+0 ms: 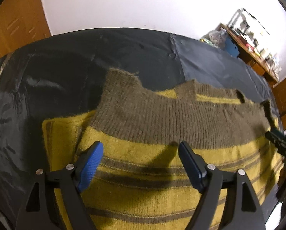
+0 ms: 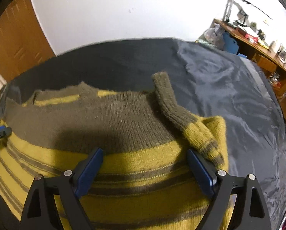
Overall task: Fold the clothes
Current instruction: 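Smooth the folded sweater flat with both grippers, then grasp the sweater's folded side edge with the right gripper and lift it, then fold the held side over the sweater body with the right gripper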
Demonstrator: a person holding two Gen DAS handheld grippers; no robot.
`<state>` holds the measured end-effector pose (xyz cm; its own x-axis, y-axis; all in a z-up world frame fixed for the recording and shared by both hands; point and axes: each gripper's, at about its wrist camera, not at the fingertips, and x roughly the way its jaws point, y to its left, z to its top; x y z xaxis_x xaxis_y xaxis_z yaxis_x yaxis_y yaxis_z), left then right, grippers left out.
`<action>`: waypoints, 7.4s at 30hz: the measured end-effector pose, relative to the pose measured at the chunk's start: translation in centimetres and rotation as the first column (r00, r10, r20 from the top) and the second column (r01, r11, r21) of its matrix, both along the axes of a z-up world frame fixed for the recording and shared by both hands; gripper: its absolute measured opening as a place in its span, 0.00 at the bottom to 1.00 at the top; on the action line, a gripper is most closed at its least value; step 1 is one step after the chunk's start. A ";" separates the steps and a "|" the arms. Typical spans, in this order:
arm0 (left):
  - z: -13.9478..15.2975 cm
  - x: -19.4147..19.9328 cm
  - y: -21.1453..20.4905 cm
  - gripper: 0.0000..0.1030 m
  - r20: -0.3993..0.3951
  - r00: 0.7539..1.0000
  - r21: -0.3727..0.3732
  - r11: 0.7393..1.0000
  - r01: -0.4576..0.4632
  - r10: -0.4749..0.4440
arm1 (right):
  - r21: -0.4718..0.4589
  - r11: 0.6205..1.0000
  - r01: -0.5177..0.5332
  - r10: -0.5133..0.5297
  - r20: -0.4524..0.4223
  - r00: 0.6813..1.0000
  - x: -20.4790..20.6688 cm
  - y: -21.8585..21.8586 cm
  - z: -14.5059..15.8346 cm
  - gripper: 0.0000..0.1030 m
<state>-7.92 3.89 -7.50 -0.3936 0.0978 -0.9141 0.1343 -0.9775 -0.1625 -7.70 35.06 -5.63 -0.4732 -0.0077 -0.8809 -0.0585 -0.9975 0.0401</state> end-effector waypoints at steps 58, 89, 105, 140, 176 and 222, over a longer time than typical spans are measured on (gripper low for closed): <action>-1.2 12.0 3.9 0.84 -0.019 0.937 -0.105 0.933 0.344 -0.348 | 0.027 0.992 -0.121 0.119 0.072 0.990 11.4 -3.9 -1.8 1.00; 4.0 11.8 10.9 0.85 -0.008 0.953 -0.032 0.953 0.301 -0.302 | -0.531 0.811 0.245 -0.275 0.023 0.961 20.9 11.6 0.7 1.00; 3.6 11.2 17.3 0.85 0.024 0.944 -0.041 0.943 0.329 -0.329 | -0.721 0.660 0.209 -0.254 0.048 0.966 19.0 12.6 -2.7 0.99; 5.5 9.4 22.2 0.85 0.020 0.965 0.054 0.964 0.260 -0.262 | -0.819 0.548 0.170 -0.198 0.071 0.978 13.3 11.6 -5.1 0.37; 2.6 8.8 8.2 0.85 0.108 0.986 0.100 0.988 0.119 -0.130 | -0.739 0.654 0.162 -0.288 -0.045 0.956 11.2 4.1 4.9 0.31; 0.0 2.5 13.2 0.86 0.089 0.958 0.193 0.948 0.252 -0.272 | -0.462 0.867 -0.187 0.160 -0.096 0.982 13.1 -7.5 2.8 0.34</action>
<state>-5.39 17.11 -7.55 -0.2269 0.3488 -0.9093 -0.0949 -0.9371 -0.3358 5.42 27.53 -2.82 -0.4713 -0.4980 -0.7279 0.1289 -0.8554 0.5017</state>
